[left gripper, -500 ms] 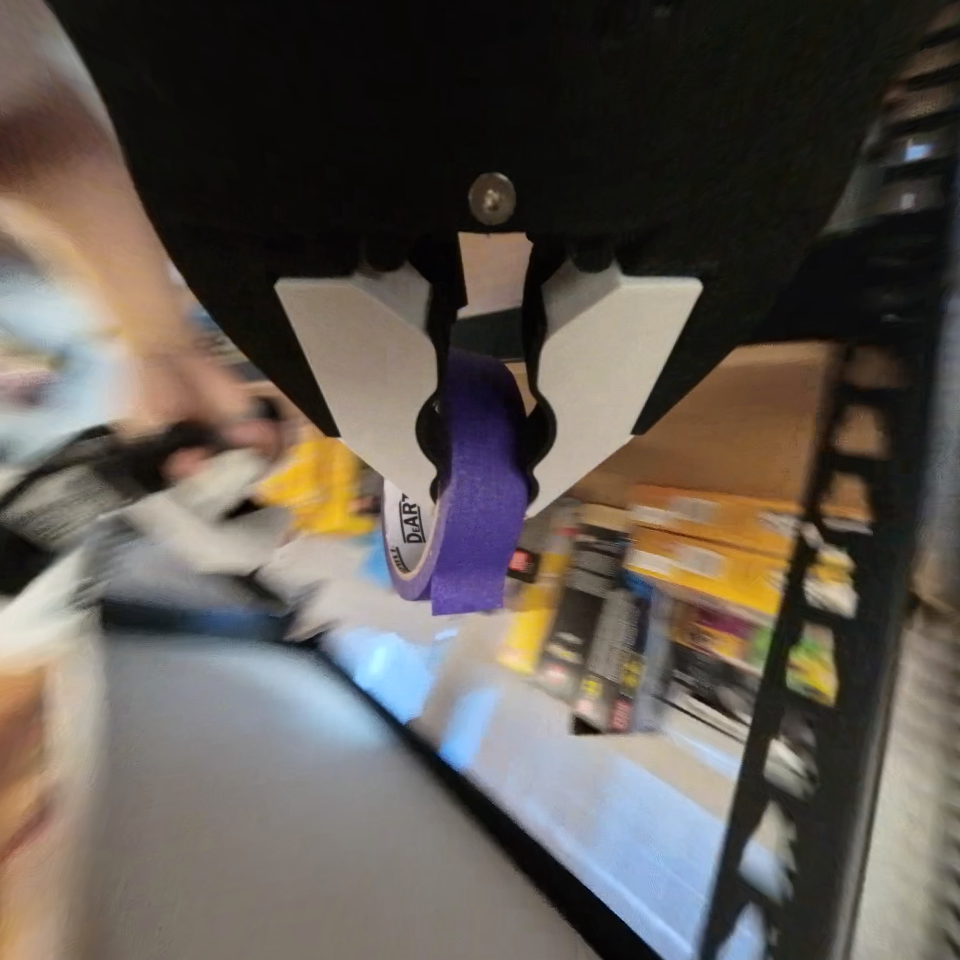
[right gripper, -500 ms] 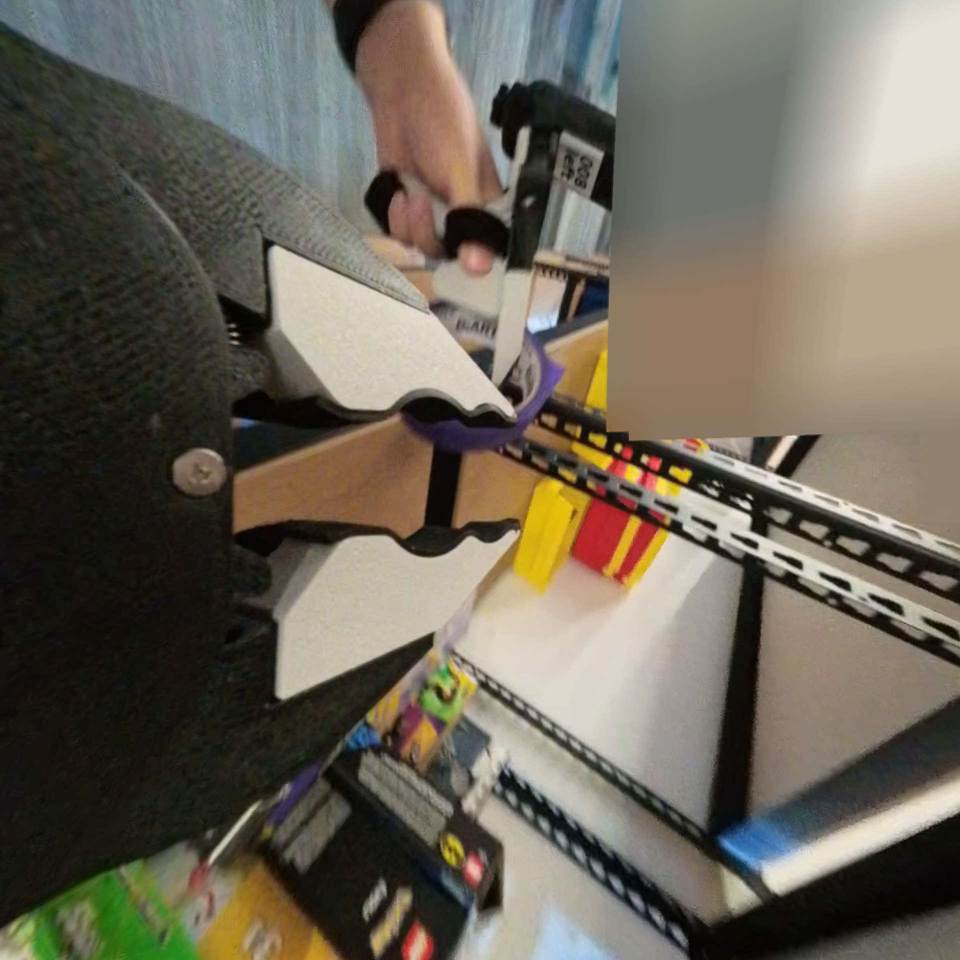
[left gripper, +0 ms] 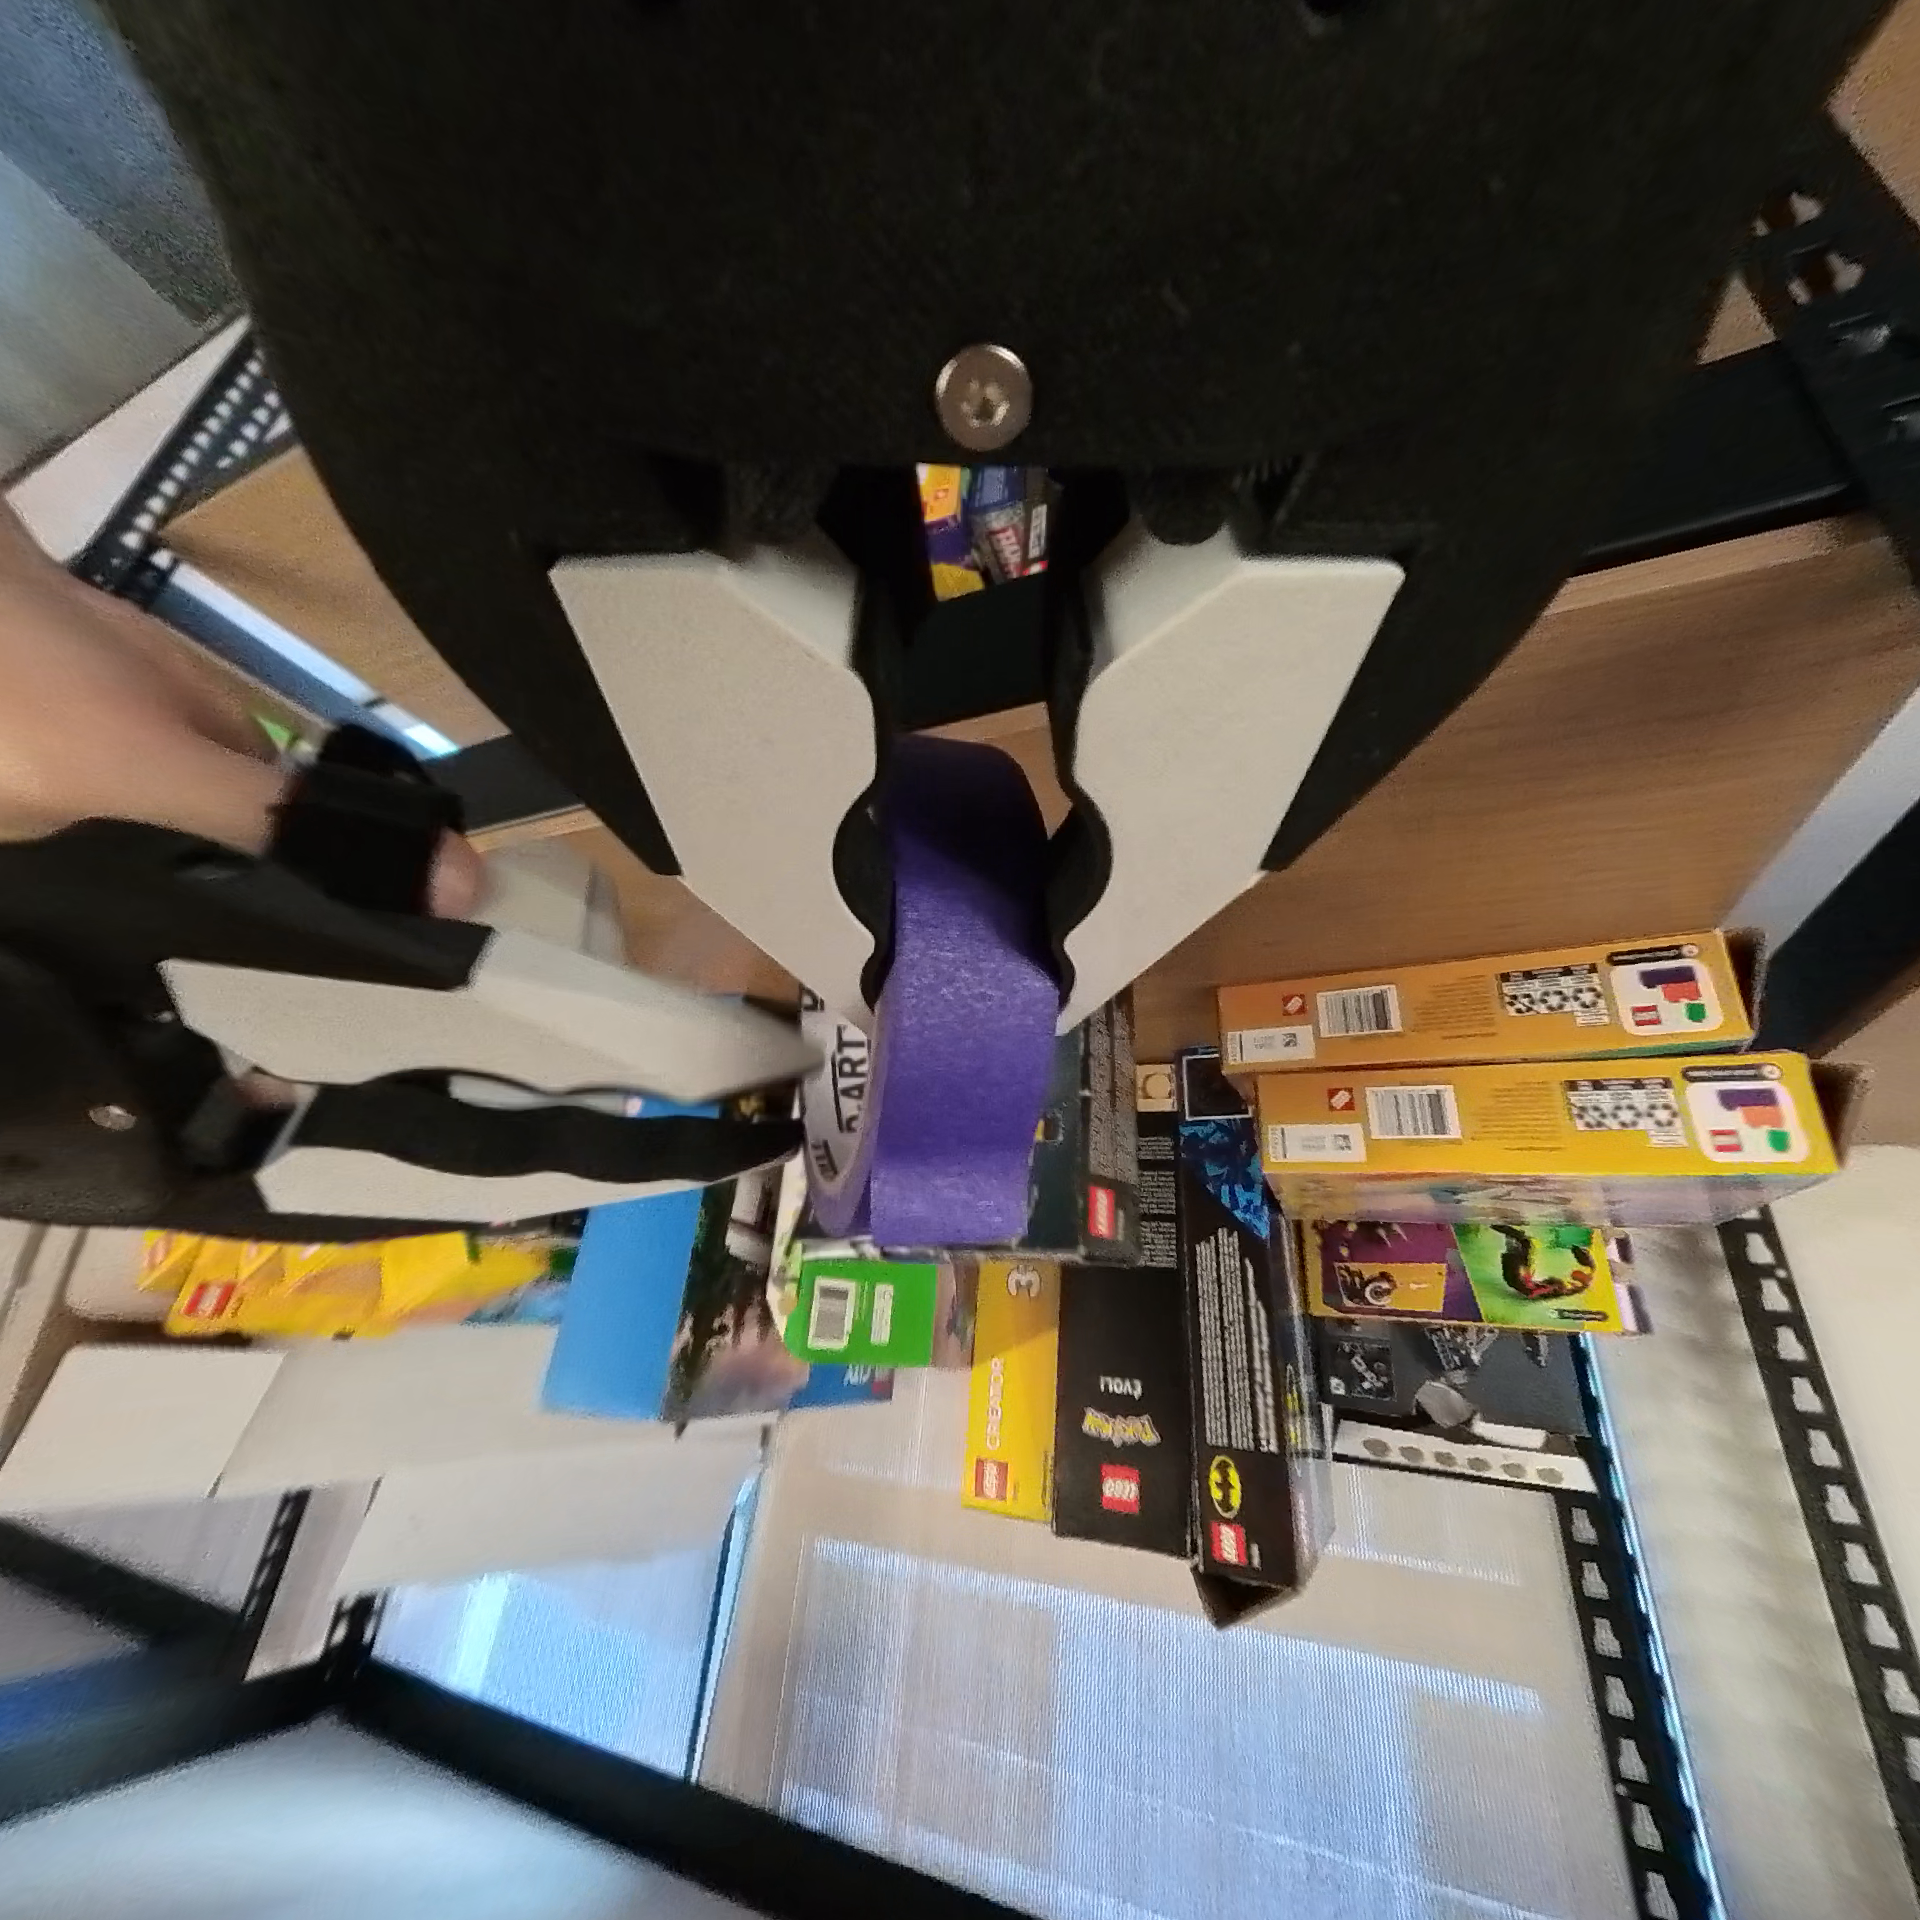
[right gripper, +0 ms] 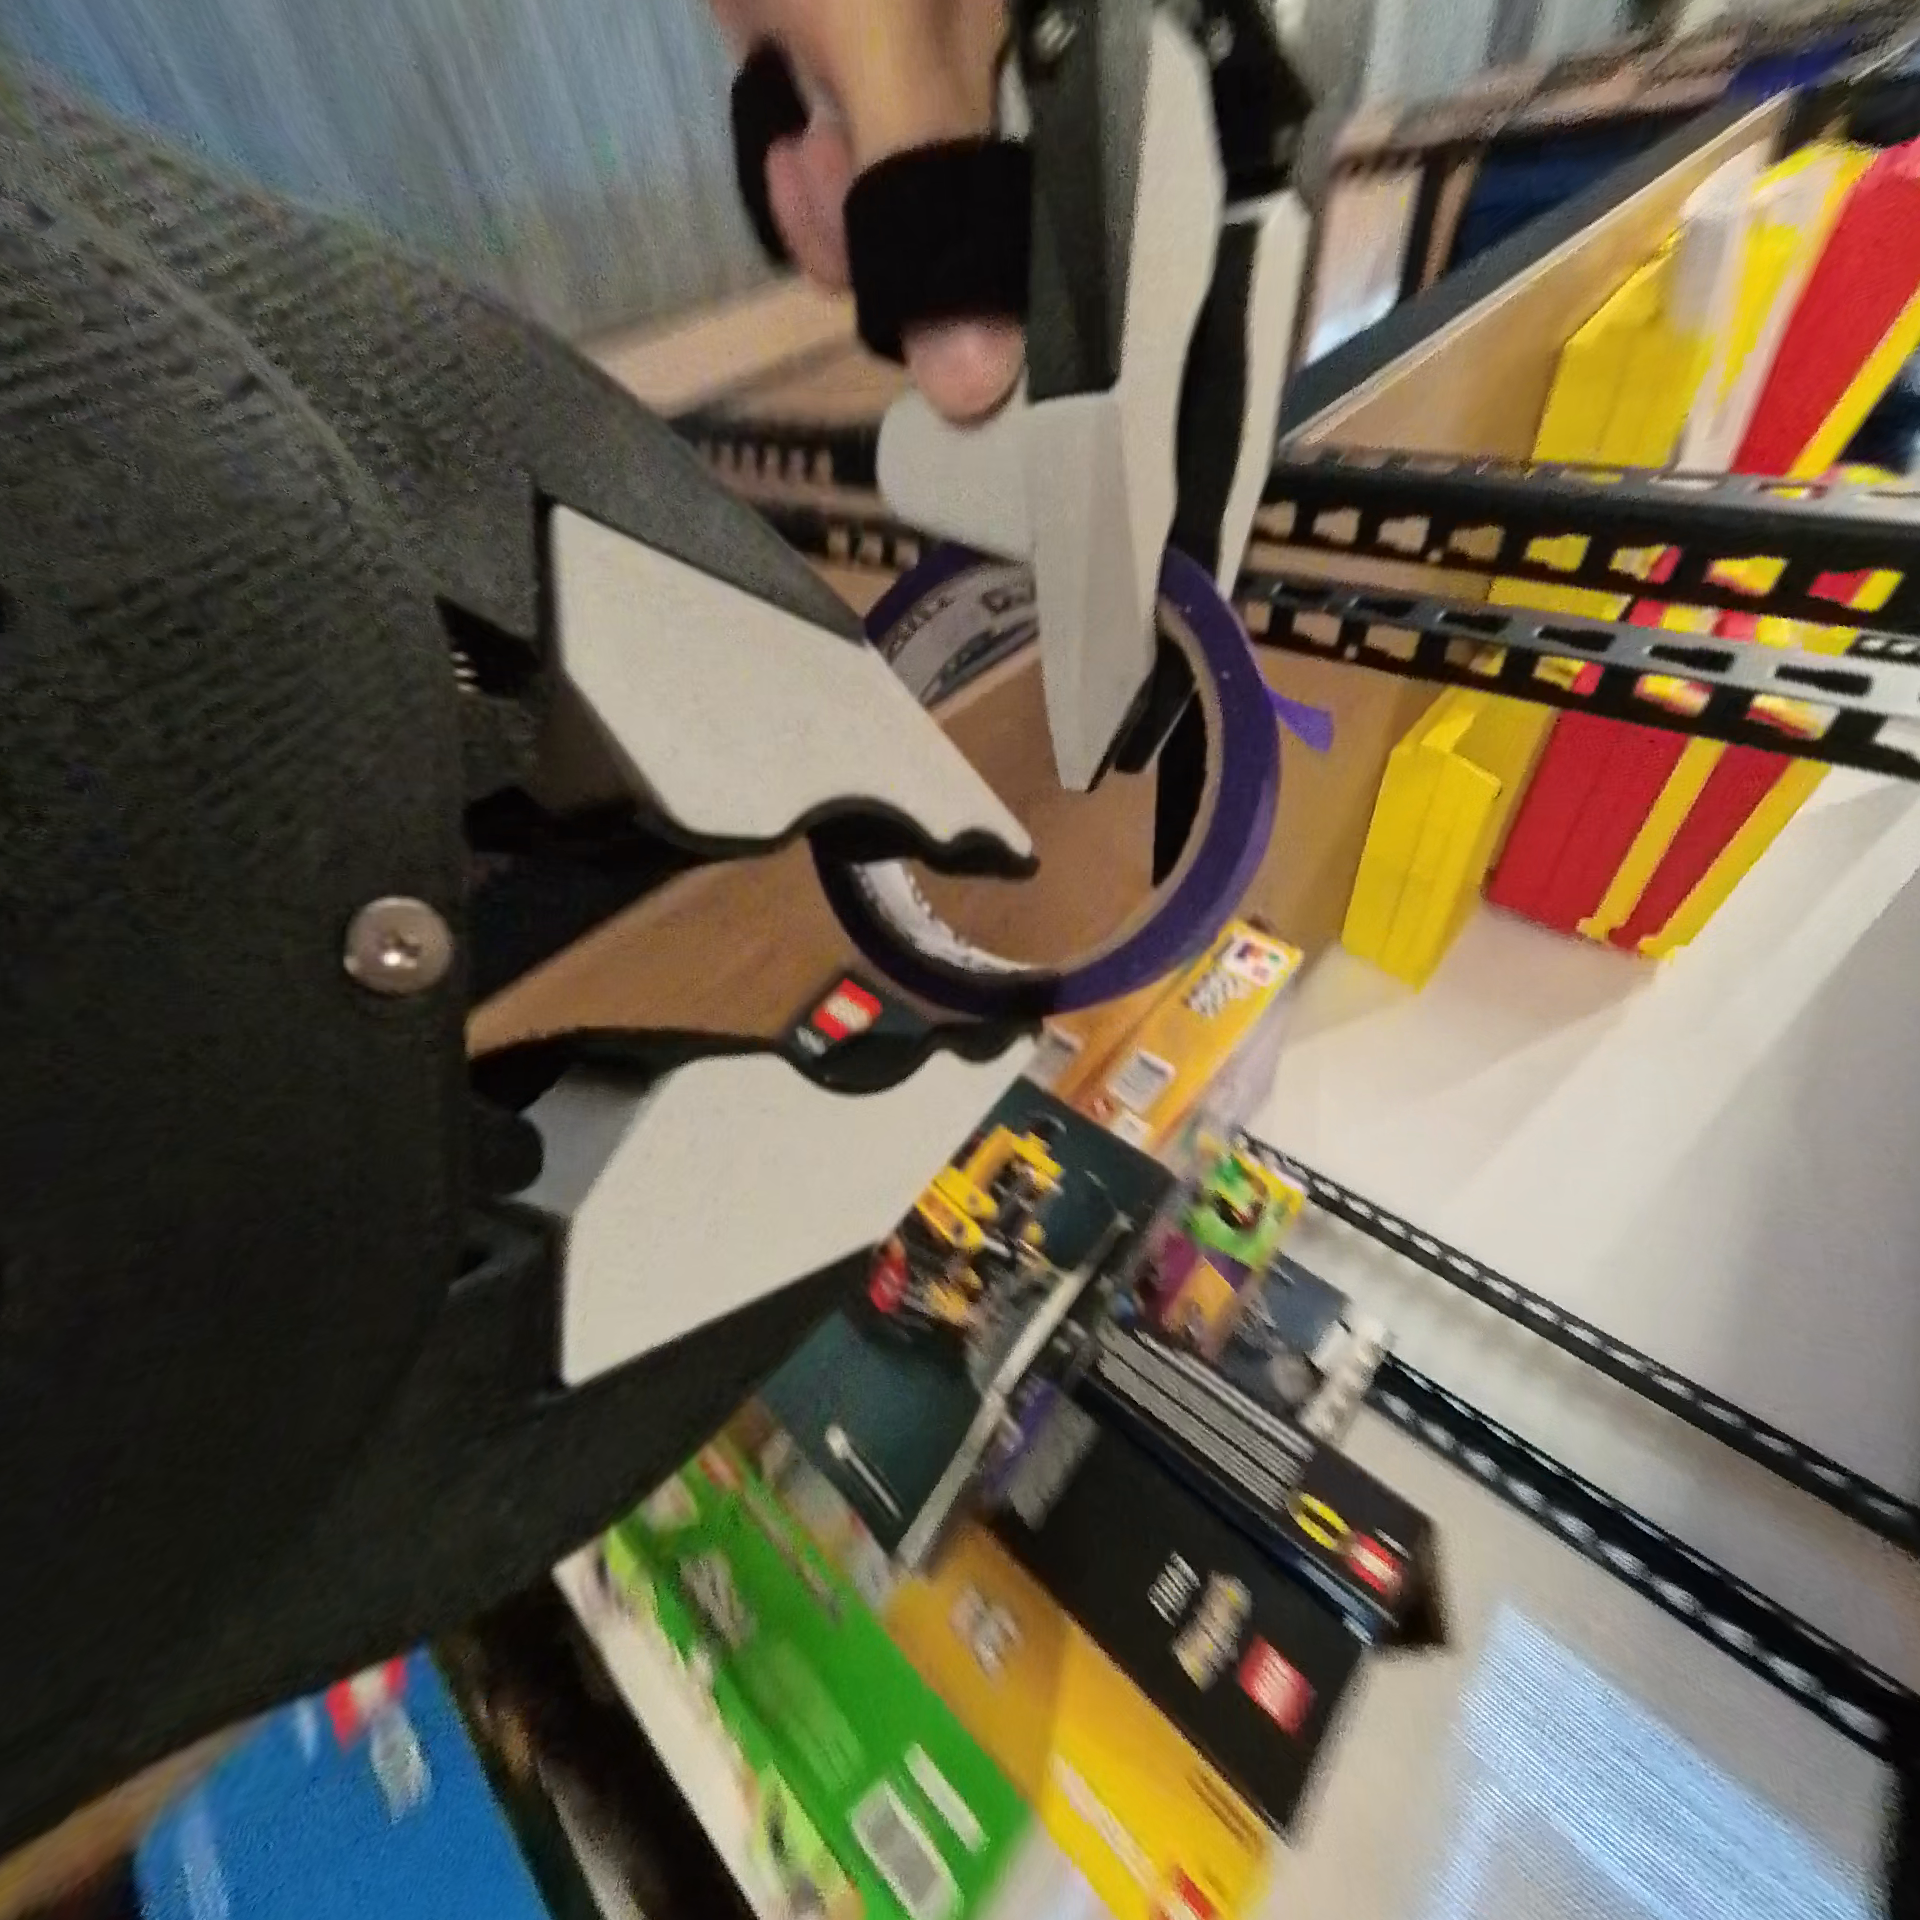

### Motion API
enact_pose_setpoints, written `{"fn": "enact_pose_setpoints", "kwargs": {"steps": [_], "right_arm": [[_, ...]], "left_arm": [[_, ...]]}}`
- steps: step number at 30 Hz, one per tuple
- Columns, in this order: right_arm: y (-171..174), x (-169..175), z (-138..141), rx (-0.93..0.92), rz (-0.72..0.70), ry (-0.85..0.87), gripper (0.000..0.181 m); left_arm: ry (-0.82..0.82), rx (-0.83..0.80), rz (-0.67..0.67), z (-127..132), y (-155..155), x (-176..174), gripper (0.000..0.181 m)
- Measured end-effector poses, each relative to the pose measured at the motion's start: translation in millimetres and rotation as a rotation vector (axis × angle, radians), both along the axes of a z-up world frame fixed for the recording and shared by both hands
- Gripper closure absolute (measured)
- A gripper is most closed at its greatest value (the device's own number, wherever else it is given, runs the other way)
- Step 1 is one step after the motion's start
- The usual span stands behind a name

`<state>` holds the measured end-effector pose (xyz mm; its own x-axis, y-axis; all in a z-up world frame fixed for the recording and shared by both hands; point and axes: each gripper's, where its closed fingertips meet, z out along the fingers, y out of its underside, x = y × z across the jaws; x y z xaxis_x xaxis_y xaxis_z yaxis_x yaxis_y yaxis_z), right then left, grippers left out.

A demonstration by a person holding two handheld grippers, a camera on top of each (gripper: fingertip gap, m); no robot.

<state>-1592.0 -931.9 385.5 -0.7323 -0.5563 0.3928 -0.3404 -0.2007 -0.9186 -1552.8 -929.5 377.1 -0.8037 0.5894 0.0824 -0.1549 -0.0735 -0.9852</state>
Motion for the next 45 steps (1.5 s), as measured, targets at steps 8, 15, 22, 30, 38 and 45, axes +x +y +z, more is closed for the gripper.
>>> {"fn": "enact_pose_setpoints", "kwargs": {"steps": [8,15,22,30,38,45], "right_arm": [[-11.8,-31.0,-12.9,0.121,-0.046,-0.145,0.141],[-16.8,-51.3,-22.8,0.363,0.114,-0.025,0.172],[-10.1,-57.7,0.4,0.413,0.325,0.188,0.172],[-11.4,-60.2,-2.4,0.413,0.333,0.28,0.172],[-10.2,-65.5,-0.4,0.408,0.344,0.28,0.172],[-10.1,-68.4,-3.1,0.423,0.354,0.277,0.172]], "left_arm": [[-0.068,-0.029,-0.055,-5.8,4.1,-33.6,0.16],[-0.235,-0.124,-0.34,1.6,37.0,-57.7,0.132],[-0.408,-0.184,-0.841,73.4,59.6,-48.8,0.147],[-0.648,-0.187,-1.051,73.6,58.3,-69.1,0.16],[-0.776,-0.188,-1.062,57.9,50.3,-81.7,0.17],[-0.809,-0.16,-1.086,46.0,48.7,-86.4,0.171]]}}
